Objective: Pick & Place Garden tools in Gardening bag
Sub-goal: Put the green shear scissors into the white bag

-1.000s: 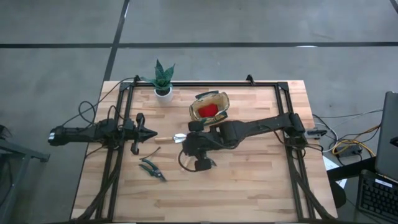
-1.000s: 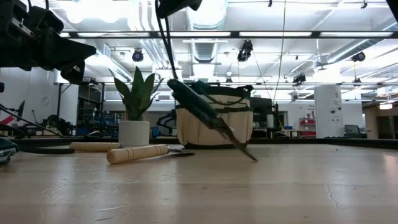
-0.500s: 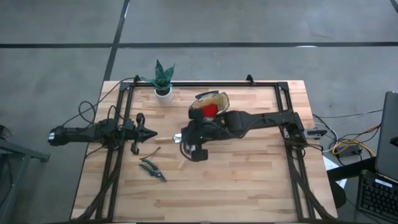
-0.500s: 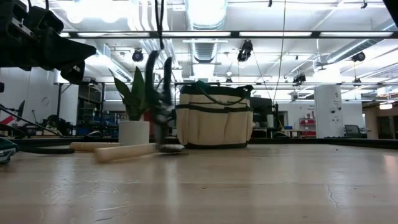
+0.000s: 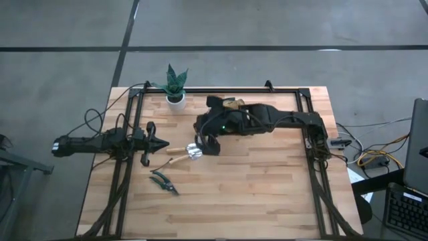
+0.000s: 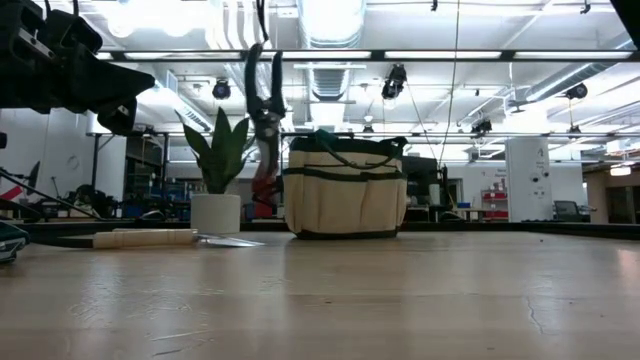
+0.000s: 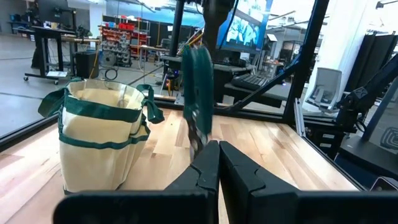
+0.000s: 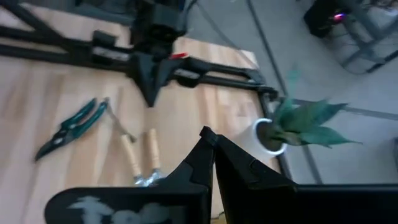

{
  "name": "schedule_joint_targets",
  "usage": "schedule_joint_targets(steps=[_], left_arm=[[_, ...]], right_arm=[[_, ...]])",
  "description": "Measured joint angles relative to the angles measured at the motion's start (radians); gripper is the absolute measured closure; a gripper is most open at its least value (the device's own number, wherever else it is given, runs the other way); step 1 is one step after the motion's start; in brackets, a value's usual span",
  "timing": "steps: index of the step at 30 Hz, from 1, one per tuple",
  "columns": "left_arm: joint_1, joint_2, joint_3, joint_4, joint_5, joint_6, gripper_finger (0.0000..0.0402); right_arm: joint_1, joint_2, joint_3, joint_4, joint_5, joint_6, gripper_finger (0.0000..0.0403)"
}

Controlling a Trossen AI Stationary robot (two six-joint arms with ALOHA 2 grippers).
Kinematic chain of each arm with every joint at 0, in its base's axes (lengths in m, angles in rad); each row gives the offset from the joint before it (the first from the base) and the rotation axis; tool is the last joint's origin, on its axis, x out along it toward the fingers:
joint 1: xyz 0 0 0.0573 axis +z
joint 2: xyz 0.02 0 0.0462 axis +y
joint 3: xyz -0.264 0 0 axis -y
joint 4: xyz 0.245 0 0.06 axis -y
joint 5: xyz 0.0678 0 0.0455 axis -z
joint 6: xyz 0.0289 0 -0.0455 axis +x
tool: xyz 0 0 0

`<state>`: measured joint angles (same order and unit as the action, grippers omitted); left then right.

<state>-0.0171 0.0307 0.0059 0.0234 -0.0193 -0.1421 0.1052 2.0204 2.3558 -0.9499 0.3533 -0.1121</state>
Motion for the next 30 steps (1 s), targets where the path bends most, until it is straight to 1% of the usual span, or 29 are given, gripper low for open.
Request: schedule_joint_targets(steps=[4, 8, 13, 18, 30], left_arm=[[0.000, 0.000, 0.000, 0.000, 0.000, 0.000, 0.0390], [0.000, 0.000, 0.000, 0.000, 0.000, 0.000, 0.0390], [0.000, 0.000, 0.000, 0.000, 0.000, 0.000, 0.0390], [0.000, 0.000, 0.000, 0.000, 0.000, 0.000, 0.0390], [0.000, 0.000, 0.000, 0.000, 0.000, 0.000, 0.0390]], right_arm=[[-0.012, -0.009, 0.000, 0.020, 0.039, 0.000, 0.0395], [-0.013, -0.018, 0.000, 0.046, 0.135, -0.006, 0.0395], [-0.019, -0.044, 0.000, 0.078, 0.229, -0.021, 0.0395], [-0.036, -0.052, 0.000, 0.099, 0.266, -0.021, 0.0395], [-0.076, -0.046, 0.000, 0.118, 0.279, -0.018, 0.0395]])
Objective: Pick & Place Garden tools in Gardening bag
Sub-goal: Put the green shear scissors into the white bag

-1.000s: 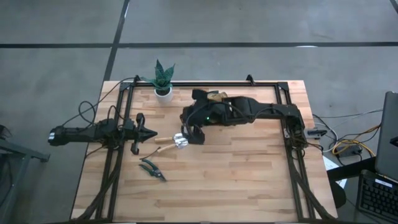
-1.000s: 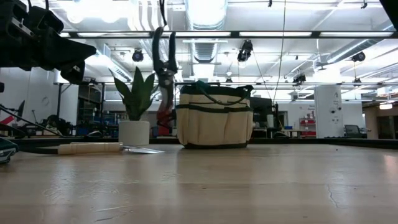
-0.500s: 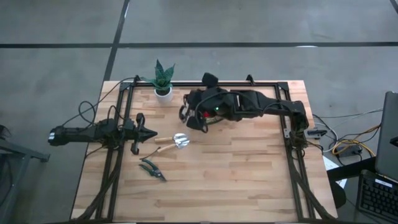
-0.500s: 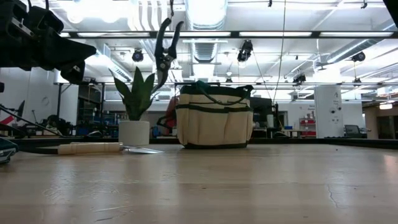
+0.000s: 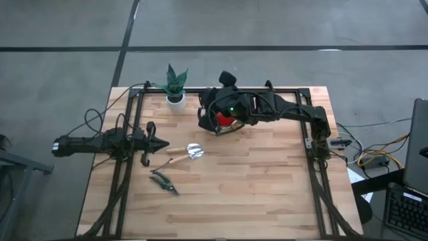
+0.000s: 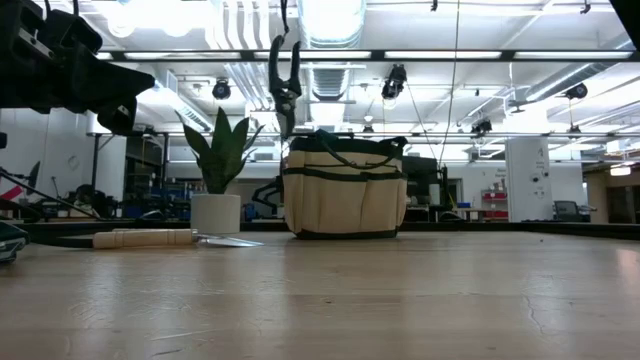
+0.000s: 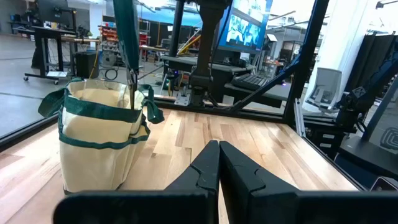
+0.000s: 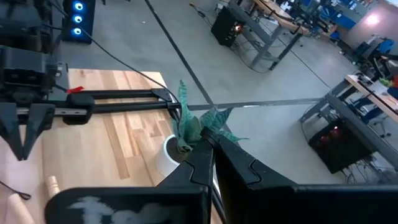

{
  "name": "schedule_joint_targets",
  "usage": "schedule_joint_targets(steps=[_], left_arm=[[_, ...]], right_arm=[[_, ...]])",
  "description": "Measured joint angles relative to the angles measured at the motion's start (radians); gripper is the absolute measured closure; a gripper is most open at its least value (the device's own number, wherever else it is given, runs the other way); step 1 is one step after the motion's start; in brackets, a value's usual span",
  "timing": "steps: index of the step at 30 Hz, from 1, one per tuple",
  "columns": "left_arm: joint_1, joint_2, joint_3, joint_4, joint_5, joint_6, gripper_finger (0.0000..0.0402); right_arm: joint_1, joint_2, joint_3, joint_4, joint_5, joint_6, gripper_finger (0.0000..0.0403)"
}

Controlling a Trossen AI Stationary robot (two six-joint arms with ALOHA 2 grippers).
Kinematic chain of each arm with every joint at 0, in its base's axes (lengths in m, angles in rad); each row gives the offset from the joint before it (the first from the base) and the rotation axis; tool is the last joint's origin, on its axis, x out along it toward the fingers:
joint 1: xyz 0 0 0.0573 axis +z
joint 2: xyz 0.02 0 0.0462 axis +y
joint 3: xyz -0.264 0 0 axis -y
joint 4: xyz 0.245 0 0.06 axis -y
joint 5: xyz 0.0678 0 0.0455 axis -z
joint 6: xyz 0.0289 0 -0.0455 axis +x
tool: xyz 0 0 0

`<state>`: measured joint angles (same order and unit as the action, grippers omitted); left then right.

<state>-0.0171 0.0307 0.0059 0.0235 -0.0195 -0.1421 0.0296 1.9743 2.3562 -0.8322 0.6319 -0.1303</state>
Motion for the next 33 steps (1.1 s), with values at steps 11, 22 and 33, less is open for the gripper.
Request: schedule_joint_targets(steps=[11, 22, 33], left_arm=[[0.000, 0.000, 0.000, 0.000, 0.000, 0.000, 0.0390], [0.000, 0.000, 0.000, 0.000, 0.000, 0.000, 0.0390], [0.000, 0.000, 0.000, 0.000, 0.000, 0.000, 0.0390]], right_arm=[[-0.026, 0.007, -0.012, -0.002, -0.003, -0.007, 0.0395], [-0.046, 0.009, -0.091, -0.034, 0.071, 0.020, 0.0395], [-0.041, 0.007, -0.106, -0.016, 0.169, -0.080, 0.0395]])
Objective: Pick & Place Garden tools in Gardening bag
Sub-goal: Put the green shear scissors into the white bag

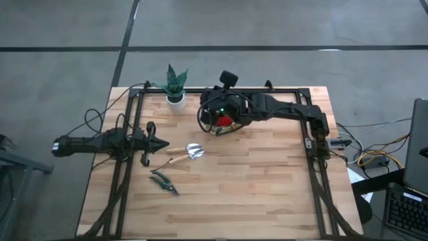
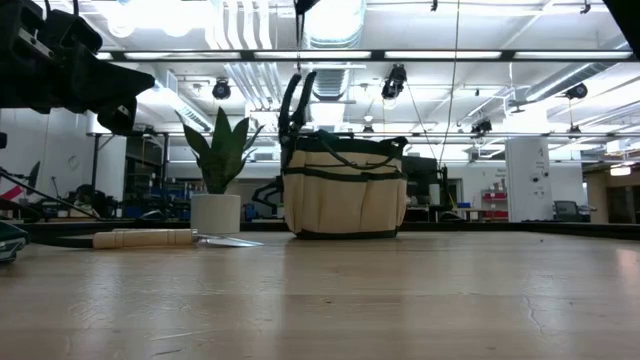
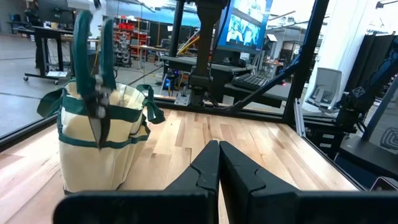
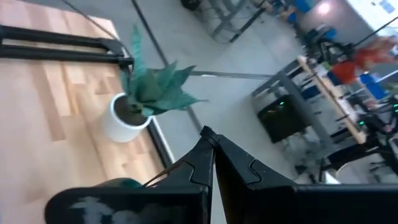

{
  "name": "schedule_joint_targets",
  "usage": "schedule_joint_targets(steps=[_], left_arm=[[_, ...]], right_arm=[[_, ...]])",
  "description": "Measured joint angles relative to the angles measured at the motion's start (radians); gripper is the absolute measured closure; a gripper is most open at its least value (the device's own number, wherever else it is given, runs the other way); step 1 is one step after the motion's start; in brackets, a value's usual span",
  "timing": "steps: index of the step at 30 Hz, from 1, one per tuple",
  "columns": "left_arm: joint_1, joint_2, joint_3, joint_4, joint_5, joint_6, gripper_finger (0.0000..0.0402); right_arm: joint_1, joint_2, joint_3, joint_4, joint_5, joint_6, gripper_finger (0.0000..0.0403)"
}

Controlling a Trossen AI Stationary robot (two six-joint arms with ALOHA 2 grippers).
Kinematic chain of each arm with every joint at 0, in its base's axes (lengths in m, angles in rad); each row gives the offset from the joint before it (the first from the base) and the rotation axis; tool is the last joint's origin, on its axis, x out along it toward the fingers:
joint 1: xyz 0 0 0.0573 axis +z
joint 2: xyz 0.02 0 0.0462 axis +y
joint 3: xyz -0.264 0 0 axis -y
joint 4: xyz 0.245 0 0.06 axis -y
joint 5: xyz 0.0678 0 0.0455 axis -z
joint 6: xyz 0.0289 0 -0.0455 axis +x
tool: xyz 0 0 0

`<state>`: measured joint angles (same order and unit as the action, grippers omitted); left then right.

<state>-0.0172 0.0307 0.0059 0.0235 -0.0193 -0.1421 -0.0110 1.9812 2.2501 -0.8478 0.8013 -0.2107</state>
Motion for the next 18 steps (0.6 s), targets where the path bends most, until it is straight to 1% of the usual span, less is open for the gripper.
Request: schedule_joint_targets(steps=[5, 18], left_arm=[[0.000, 0.000, 0.000, 0.000, 0.000, 0.000, 0.0390], [0.000, 0.000, 0.000, 0.000, 0.000, 0.000, 0.0390]], right_arm=[[0.002, -0.003, 0.029, 0.001, 0.014, -0.008, 0.0395], [0.015, 0.032, 0.022, -0.019, 0.011, -0.029, 0.0395]])
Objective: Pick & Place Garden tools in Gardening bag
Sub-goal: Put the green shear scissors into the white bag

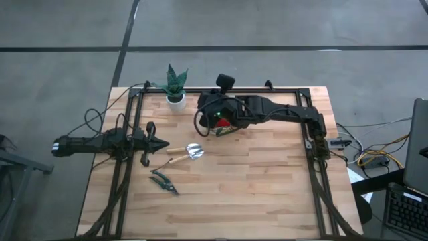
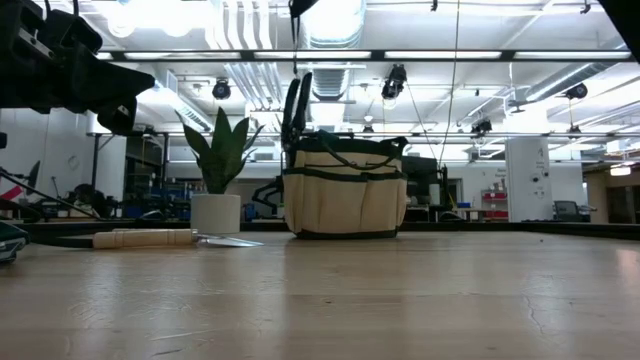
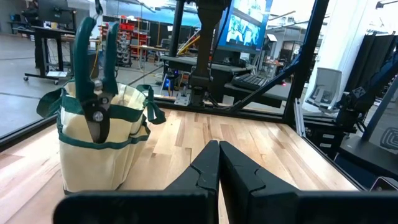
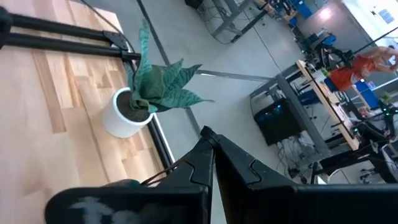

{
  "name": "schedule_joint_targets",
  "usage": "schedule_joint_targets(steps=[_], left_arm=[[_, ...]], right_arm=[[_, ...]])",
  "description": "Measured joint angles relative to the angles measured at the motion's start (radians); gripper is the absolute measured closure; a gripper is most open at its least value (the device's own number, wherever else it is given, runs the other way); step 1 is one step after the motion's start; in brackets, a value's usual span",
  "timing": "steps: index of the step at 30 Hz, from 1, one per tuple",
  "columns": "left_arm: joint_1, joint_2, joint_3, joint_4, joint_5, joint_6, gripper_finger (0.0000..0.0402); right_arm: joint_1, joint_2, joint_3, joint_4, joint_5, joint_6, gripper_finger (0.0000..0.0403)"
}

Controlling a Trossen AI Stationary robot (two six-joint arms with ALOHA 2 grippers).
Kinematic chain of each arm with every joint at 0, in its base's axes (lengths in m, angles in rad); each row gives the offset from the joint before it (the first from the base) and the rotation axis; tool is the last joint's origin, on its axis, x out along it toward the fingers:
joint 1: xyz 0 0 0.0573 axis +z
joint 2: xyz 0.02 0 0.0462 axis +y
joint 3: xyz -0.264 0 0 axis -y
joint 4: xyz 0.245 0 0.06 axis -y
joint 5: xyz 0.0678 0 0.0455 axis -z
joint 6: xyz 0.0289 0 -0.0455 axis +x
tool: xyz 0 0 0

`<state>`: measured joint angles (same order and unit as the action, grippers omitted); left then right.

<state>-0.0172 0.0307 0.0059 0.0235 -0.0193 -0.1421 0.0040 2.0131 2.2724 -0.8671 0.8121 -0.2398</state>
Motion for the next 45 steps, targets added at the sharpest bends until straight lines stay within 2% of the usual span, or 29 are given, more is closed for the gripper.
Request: schedule_joint_targets(steps=[15, 33, 45], left_arm=[[0.000, 0.000, 0.000, 0.000, 0.000, 0.000, 0.0390], [0.000, 0.000, 0.000, 0.000, 0.000, 0.000, 0.0390], [0.000, 0.000, 0.000, 0.000, 0.000, 0.000, 0.0390]], right_arm=[[-0.002, 0.009, -0.022, 0.004, -0.074, 0.079, 0.0395], [-0.011, 0.009, -0.133, 0.017, -0.092, 0.141, 0.0394], [-0.014, 0.009, -0.230, 0.032, -0.147, 0.182, 0.0394]])
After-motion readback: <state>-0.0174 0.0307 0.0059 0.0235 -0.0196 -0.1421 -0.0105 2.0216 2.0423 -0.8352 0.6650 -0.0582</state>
